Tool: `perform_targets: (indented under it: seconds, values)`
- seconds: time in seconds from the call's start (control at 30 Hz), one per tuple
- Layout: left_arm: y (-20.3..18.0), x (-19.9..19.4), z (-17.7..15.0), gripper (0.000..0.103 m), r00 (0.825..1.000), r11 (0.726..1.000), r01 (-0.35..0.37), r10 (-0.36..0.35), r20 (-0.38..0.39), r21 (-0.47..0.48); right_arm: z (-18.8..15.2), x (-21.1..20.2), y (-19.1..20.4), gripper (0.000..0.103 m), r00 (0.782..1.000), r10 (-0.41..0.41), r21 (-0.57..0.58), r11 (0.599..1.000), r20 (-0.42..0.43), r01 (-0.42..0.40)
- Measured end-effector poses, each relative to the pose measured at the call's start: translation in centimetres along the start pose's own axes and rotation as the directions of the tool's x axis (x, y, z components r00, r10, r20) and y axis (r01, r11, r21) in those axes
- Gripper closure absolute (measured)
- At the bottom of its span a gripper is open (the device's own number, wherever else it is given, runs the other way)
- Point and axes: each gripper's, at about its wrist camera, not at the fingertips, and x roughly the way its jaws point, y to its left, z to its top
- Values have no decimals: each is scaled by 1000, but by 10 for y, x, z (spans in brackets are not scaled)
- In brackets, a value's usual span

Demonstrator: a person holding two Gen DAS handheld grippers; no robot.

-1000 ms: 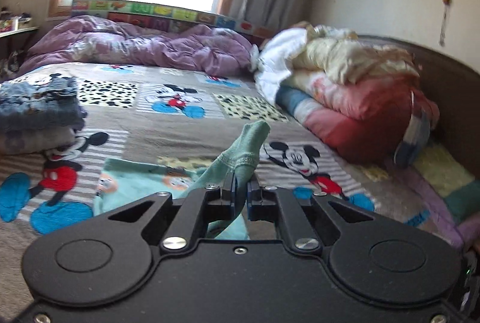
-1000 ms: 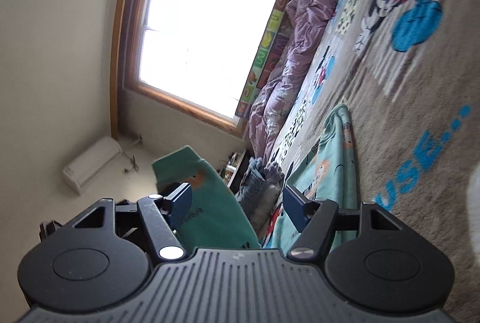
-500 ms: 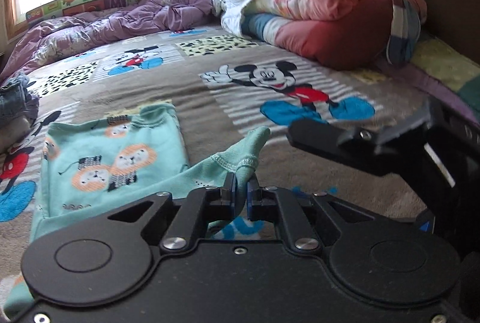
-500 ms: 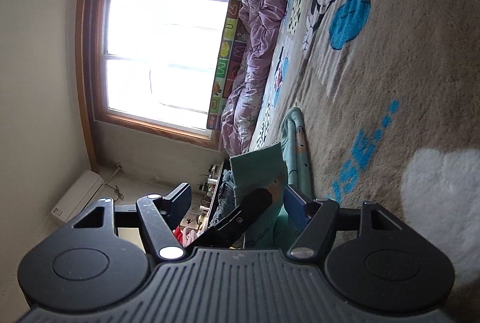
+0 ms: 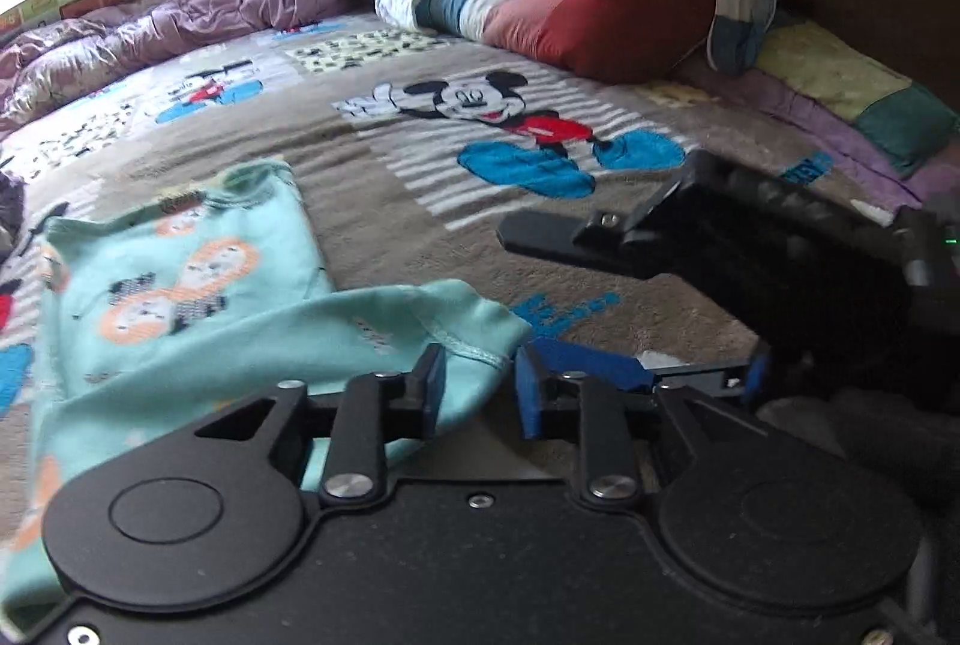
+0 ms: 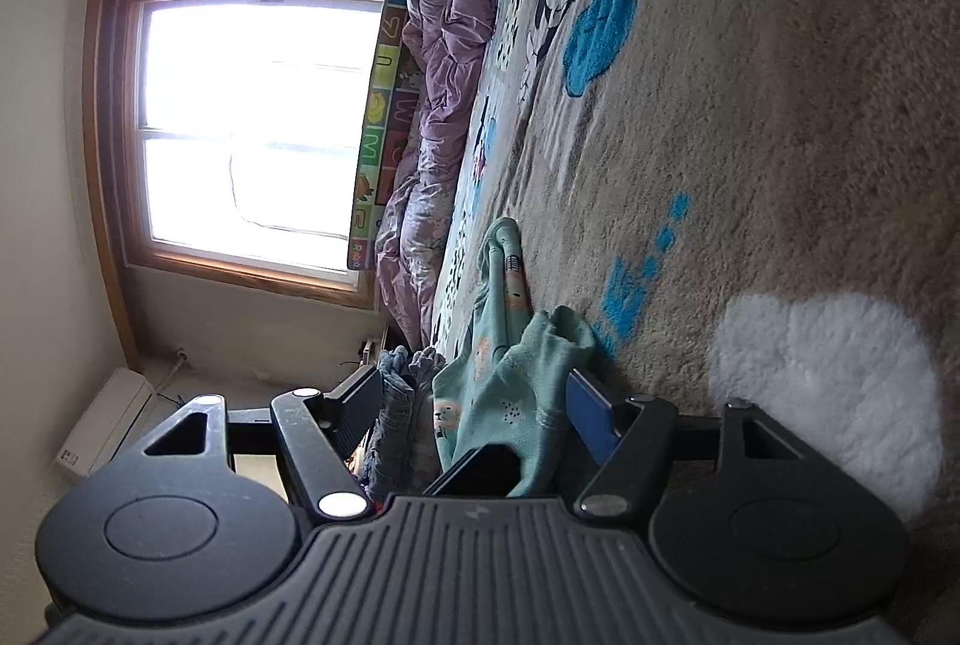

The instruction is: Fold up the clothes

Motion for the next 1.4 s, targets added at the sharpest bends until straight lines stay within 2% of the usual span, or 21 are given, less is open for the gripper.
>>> perform_targets:
  seconds: [0.03,0.07,0.23,0.3,0.37,0.47,0.6,0.67,0.77,0.83,0.9,0.93,1.03,1.1,1.2,1.27,1.33,1.4]
  values:
    - [5,-13,-1,54,1000,1000,-6,6,15,-8,-2,1,2,35,1000,-14,-14,1000,-7,14]
    - [12,-25,-3,51,999,1000,-18,19,28,-25,-4,3,4,35,999,-32,-34,999,-18,32]
    - [49,-72,-20,48,995,989,-79,86,51,-121,-28,8,24,42,976,-200,-197,964,-81,181]
    - [61,-85,-28,46,992,983,-103,112,52,-150,-35,11,27,41,974,-213,-224,956,-83,190]
    - [72,-96,-35,46,989,977,-128,138,50,-172,-35,15,25,40,980,-189,-192,966,-60,174]
    - [74,-96,-42,45,983,975,-175,181,27,-139,-33,22,23,36,987,-159,-158,976,-26,153]
    - [74,-93,-49,41,969,968,-245,246,6,-45,-36,34,27,36,986,-168,-201,966,-8,163]
    - [80,-90,-56,40,961,961,-276,276,-12,-7,-36,39,28,38,984,-175,-216,961,3,172]
    - [88,-83,-69,39,947,948,-316,318,-47,34,-36,43,25,55,982,-189,-221,957,19,188]
    - [93,-81,-77,39,945,946,-321,323,-55,38,-34,45,22,75,982,-186,-218,958,26,187]
    - [98,-81,-84,39,943,944,-327,328,-48,39,-33,47,22,90,984,-176,-225,958,34,180]
    - [100,-81,-87,39,941,941,-335,337,-43,43,-33,46,24,94,985,-165,-233,957,40,170]
    - [104,-81,-94,40,933,932,-358,359,-14,61,-31,42,31,96,992,-116,-267,955,55,127]
    - [105,-82,-96,40,935,932,-354,354,10,73,-29,39,38,96,995,-75,-294,952,60,89]
    - [99,-77,-101,53,935,927,-355,354,33,123,-22,30,45,96,998,-15,-313,949,62,34]
    - [93,-73,-105,69,933,917,-360,358,44,172,-17,24,48,96,998,19,-326,945,63,3]
    - [84,-68,-112,80,919,882,-392,390,63,260,-11,18,49,96,998,43,-329,944,55,-22]
    - [75,-63,-119,85,904,839,-422,419,85,345,-8,16,46,96,999,36,-330,944,39,-21]
